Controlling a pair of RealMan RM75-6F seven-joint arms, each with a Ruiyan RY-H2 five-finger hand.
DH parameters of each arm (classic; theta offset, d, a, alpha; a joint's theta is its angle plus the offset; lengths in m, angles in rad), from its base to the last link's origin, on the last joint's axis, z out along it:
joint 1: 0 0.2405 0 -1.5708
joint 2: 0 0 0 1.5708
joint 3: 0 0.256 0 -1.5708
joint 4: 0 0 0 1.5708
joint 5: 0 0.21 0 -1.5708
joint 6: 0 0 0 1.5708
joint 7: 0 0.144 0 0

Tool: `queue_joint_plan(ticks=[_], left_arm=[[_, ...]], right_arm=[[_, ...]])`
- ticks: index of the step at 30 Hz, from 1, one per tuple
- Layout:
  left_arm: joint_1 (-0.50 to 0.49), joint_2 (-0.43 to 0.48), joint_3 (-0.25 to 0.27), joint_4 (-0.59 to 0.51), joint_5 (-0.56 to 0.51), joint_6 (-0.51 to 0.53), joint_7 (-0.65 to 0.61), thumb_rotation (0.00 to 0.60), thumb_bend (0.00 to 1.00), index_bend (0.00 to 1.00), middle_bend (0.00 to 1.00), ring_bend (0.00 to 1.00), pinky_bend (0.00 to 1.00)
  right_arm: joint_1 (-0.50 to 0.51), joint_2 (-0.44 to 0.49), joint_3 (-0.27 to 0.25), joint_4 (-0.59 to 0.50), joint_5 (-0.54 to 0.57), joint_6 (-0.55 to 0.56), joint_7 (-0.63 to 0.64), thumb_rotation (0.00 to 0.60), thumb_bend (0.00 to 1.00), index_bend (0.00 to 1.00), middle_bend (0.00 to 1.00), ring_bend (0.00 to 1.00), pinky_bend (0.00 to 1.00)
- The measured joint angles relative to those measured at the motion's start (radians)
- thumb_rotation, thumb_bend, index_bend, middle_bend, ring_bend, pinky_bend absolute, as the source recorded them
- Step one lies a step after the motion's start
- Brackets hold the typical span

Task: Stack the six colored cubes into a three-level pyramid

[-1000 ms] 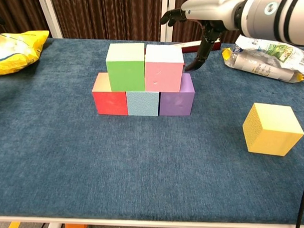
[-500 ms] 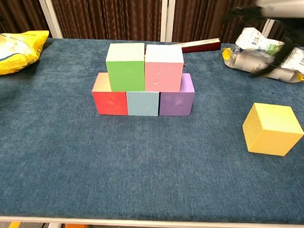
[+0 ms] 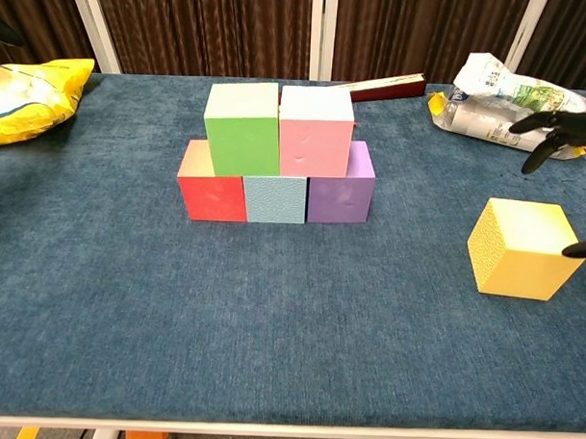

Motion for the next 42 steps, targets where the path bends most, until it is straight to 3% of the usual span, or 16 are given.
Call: queue_joint_plan(ticks=[10,14,17,22,25,28,34,37,42], left_arm=[[0.014,-0.019,-0.008,0.024,0.031,0.07,0.011,0.6,0.0,0.2,0.11,0.17,0.33],[0.022,-0.028,-0.006,0.032,0.04,0.09,0.027,0.6,0.0,0.2,0.11,0.15,0.33],[0.024,-0.025,-0.002,0.028,0.043,0.085,0.024,0.6,0.0,0.2,0.11,0.15,0.33],[0.024,-0.019,-0.002,0.027,0.043,0.075,0.006,0.6,0.0,0.2,0.11,0.15,0.33],[0.03,-0.019,-0.001,0.028,0.045,0.079,0.001,0.6,0.0,0.2,0.11,0.15,0.33],[0.029,-0.019,-0.002,0.033,0.045,0.076,0.0,0.6,0.0,0.2,0.11,0.15,0.33],[0.031,-0.033,-0.002,0.051,0.059,0.103,0.025,0.6,0.0,0.19,0.11,0.14,0.31],[0.036,-0.043,0.002,0.061,0.073,0.13,0.052,0.6,0.0,0.19,0.11,0.13,0.27],[0.045,-0.059,0.012,0.072,0.094,0.164,0.101,0.6,0.0,0.19,0.11,0.11,0.24]], right_arm=[[-0.059,-0.122,0.021,0.122,-0.04,0.03,-0.046,0.6,0.0,0.0,0.2,0.0,0.0],[-0.073,-0.149,0.03,0.153,-0.049,0.029,-0.057,0.6,0.05,0.0,0.21,0.0,0.0],[-0.081,-0.16,0.04,0.17,-0.055,0.022,-0.055,0.6,0.09,0.0,0.24,0.0,0.0],[-0.086,-0.165,0.048,0.188,-0.082,0.01,-0.043,0.6,0.21,0.03,0.37,0.08,0.0],[-0.088,-0.163,0.053,0.196,-0.116,0.01,-0.026,0.6,0.21,0.07,0.41,0.1,0.0],[-0.089,-0.143,0.065,0.191,-0.161,0.016,0.006,0.6,0.21,0.08,0.42,0.11,0.0],[-0.052,-0.016,0.108,0.123,-0.245,-0.012,0.086,0.6,0.21,0.08,0.42,0.11,0.0],[-0.003,0.073,0.15,0.07,-0.271,-0.061,0.12,0.6,0.21,0.08,0.42,0.11,0.0],[0.116,0.176,0.264,0.009,-0.262,-0.176,0.174,0.6,0.21,0.08,0.42,0.11,0.0]])
